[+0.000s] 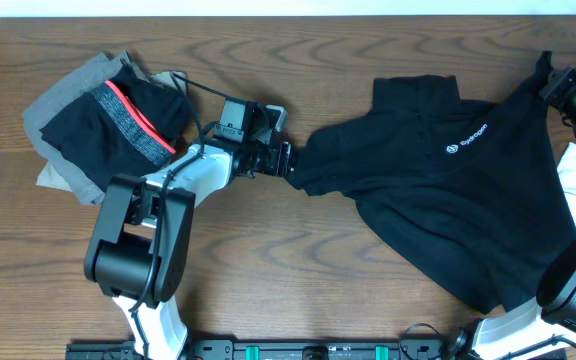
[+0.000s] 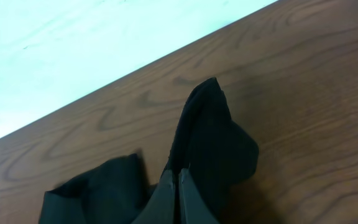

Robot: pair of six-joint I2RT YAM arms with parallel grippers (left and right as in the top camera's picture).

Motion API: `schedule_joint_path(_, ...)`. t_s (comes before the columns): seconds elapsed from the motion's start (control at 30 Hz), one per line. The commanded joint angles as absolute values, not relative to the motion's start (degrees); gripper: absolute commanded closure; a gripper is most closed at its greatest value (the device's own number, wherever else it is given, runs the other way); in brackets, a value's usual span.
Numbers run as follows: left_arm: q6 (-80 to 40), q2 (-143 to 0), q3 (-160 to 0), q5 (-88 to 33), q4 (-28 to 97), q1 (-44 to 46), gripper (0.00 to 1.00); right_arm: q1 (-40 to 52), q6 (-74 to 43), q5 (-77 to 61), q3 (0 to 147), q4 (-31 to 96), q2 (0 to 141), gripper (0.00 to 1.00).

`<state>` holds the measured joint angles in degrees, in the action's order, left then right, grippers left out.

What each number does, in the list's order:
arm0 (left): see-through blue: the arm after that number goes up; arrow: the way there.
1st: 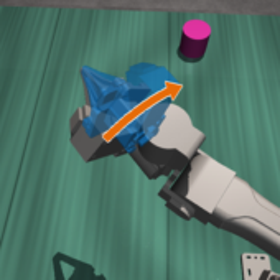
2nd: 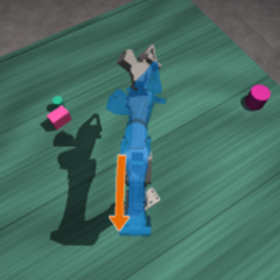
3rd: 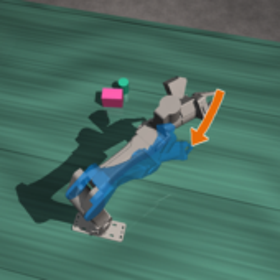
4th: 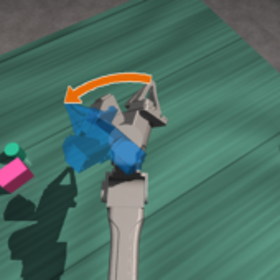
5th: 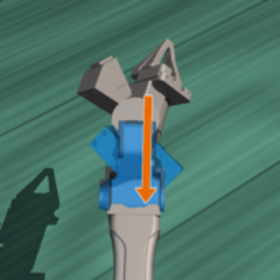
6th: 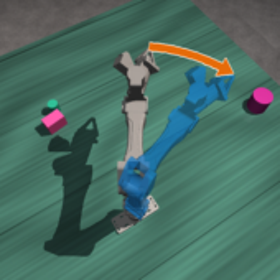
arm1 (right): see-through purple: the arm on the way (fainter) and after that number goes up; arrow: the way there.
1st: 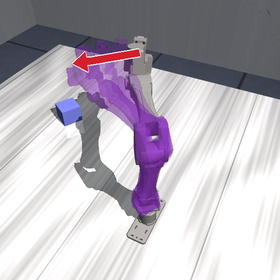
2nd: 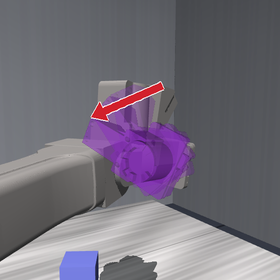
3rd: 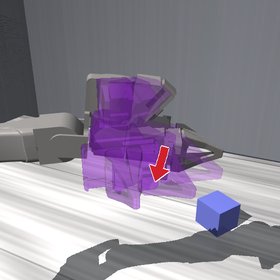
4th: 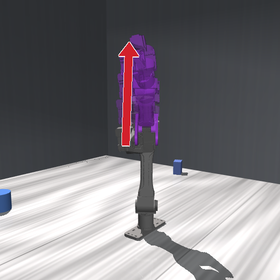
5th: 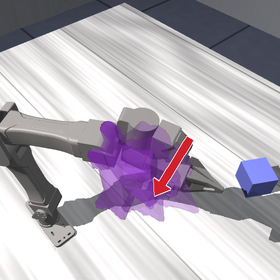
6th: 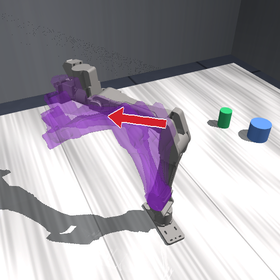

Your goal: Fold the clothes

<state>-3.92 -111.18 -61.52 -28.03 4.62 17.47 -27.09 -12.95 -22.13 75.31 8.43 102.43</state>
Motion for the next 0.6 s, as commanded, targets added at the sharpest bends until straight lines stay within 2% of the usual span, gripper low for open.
schedule_joint_path(0.0, -6.7, -111.6, -62.2, -28.1, 4.4, 17.8, 0.86, -26.9, -12.1, -23.6, 75.7, 8.6, 102.3, 0.99)
schedule_joint_path(0.03, -8.1, -111.4, -62.2, -28.1, 4.6, 17.7, 0.94, -26.9, -12.1, -23.6, 75.7, 8.5, 102.3, 0.99)
schedule_joint_path(0.23, -15.2, -104.6, -63.1, -25.7, 15.7, 13.2, 0.94, -26.9, -12.2, -22.8, 75.7, 8.8, 102.3, 0.99)
schedule_joint_path(0.57, -15.5, -87.2, -63.1, -14.5, 40.1, 1.4, 0.94, -24.9, -13.3, -23.4, 75.7, 3.7, 103.0, 0.99)
